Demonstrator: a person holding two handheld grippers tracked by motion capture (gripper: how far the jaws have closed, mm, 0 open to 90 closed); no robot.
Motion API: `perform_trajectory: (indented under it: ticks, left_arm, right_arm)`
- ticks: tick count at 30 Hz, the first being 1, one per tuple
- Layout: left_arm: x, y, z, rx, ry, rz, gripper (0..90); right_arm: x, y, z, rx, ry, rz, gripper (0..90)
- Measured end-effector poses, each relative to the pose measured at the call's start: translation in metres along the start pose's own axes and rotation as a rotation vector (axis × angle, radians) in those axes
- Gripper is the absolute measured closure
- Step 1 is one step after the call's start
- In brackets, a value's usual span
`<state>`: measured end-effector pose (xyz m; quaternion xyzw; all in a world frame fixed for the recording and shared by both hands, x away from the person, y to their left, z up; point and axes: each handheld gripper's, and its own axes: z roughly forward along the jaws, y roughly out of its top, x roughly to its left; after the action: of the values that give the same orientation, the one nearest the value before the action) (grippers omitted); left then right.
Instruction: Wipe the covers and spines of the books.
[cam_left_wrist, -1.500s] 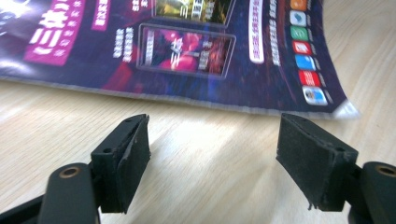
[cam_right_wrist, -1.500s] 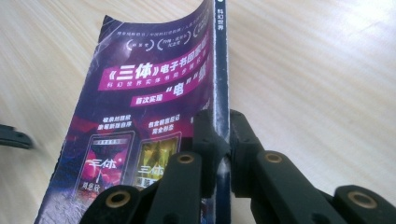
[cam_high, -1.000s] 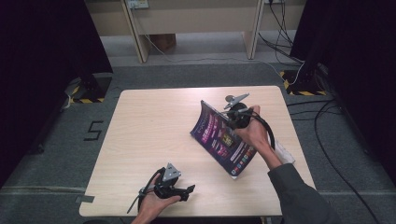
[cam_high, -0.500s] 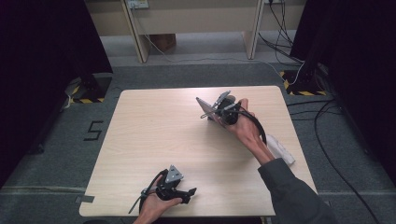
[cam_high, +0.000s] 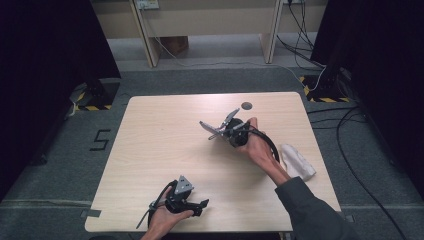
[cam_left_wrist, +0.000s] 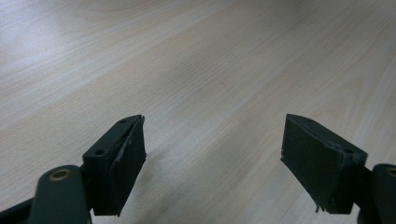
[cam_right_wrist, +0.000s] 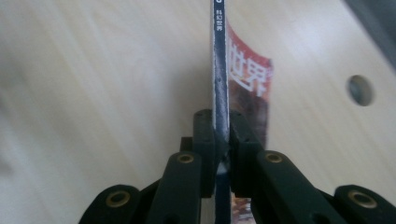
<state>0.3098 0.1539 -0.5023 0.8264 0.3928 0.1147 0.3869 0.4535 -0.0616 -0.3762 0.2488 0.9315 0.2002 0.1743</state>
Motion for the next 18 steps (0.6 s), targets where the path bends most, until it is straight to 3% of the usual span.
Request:
perform_trajectory:
  ticks: [3, 8, 18]
  left_arm:
    - [0.003, 0.0, -0.001, -0.004, 0.01, -0.011, 20.6]
    - [0.008, 0.0, -0.003, -0.009, 0.026, -0.023, 20.5]
    - [0.009, -0.001, -0.002, -0.001, 0.028, -0.016, 20.4]
  right_arm:
    - [0.01, -0.003, 0.007, 0.021, 0.042, -0.026, 84.3]
    - [0.019, -0.007, 0.015, 0.047, 0.067, -0.039, 84.2]
    - [0.033, -0.017, 0.036, 0.077, 0.133, -0.022, 82.7]
